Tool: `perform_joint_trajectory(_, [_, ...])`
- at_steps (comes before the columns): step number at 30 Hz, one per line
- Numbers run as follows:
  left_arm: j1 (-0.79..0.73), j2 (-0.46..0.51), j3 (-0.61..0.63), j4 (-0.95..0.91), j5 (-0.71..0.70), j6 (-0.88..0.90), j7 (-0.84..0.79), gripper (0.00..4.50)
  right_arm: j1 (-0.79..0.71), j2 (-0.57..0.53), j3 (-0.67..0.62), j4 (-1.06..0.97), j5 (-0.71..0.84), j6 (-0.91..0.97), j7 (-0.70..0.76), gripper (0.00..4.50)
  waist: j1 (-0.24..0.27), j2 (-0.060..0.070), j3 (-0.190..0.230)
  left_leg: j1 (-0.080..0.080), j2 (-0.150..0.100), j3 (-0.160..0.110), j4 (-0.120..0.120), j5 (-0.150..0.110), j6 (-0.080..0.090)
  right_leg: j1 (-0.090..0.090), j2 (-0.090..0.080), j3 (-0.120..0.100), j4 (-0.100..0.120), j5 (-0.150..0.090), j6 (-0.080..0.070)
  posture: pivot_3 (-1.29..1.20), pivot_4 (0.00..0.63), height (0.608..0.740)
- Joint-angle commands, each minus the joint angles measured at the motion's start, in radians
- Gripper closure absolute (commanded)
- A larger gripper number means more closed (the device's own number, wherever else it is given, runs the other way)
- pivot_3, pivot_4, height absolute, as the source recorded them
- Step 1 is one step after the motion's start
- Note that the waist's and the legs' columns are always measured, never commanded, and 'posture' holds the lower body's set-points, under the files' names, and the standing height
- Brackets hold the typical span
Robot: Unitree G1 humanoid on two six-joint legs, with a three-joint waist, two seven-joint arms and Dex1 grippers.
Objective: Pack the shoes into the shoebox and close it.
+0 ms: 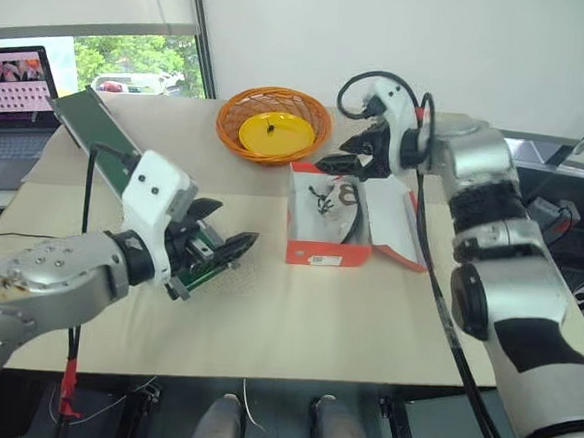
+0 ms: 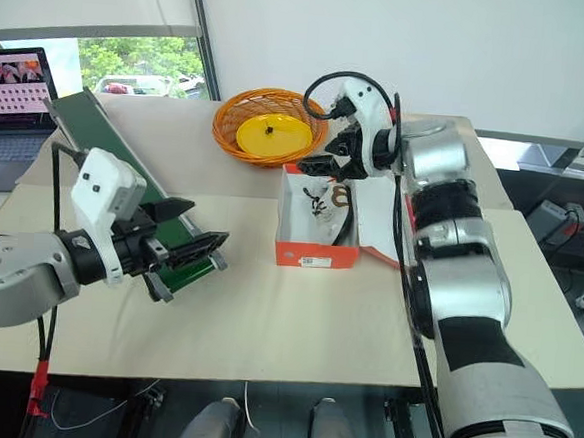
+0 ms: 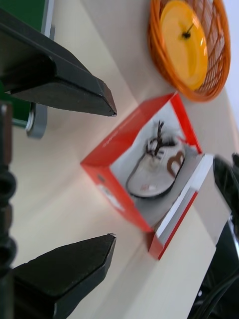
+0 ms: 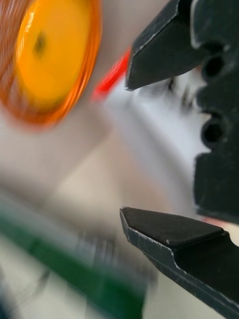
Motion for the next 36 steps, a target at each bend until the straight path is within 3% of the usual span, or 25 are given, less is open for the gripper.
perform_joint_trajectory(1, [-0.094, -0.037, -0.027, 0.103, 0.103, 0.009, 0.107, 0.48, 0.089, -0.003, -0.08, -0.313, 0.16, 0.136, 0.002, 0.08, 0.001, 0.0, 0.0, 0.0, 0.0, -0.001, 0.001, 0.0, 0.0, 0.0, 0.0, 0.0, 0.001, 0.0, 0.0, 0.0, 0.15, 0.74])
perform_joint_trajectory(7, [-0.172, -0.105, -0.071, 0.165, 0.267, 0.05, 0.204, 0.48, 0.247, 0.036, -0.156, -0.556, 0.295, 0.162, -0.091, 0.08, -0.003, 0.0, 0.0, -0.001, 0.0, 0.0, 0.0, 0.0, 0.0, -0.003, 0.0, 0.001, 0.002, 0.0, 0.0, 0.0, 0.15, 0.74])
perform_joint_trajectory(12, [-0.188, -0.194, -0.045, 0.201, 0.402, 0.06, 0.316, 0.48, 0.301, 0.035, -0.122, -0.644, 0.355, 0.152, -0.113, 0.08, -0.006, 0.0, 0.0, -0.006, 0.0, 0.001, 0.001, 0.0, 0.0, -0.011, 0.0, 0.002, 0.006, 0.0, -0.001, 0.0, 0.15, 0.74])
perform_joint_trajectory(17, [-0.186, -0.323, -0.008, 0.216, 0.525, 0.077, 0.437, 0.48, 0.313, 0.025, -0.095, -0.658, 0.396, 0.125, -0.095, 0.08, -0.003, 0.0, 0.0, -0.007, 0.0, 0.001, 0.001, 0.0, 0.0, -0.011, 0.0, 0.001, 0.006, 0.0, -0.001, 0.0, 0.15, 0.74])
perform_joint_trajectory(19, [-0.194, -0.348, -0.02, 0.213, 0.577, 0.081, 0.446, 0.24, 0.312, 0.021, -0.09, -0.65, 0.407, 0.115, -0.091, 0.02, -0.002, -0.001, 0.0, -0.007, -0.001, 0.001, 0.002, 0.0, 0.0, -0.011, -0.001, 0.001, 0.006, 0.0, -0.001, 0.0, 0.15, 0.74])
perform_joint_trajectory(36, [-0.254, -0.619, 0.057, 0.364, 0.93, 0.025, 0.505, 0.24, 0.33, 0.009, 0.0, -0.565, 0.335, -0.047, -0.121, 0.02, -0.001, -0.001, -0.001, -0.007, -0.001, 0.001, 0.002, 0.0, -0.001, -0.011, -0.001, 0.001, 0.006, 0.0, 0.0, 0.0, 0.15, 0.74])
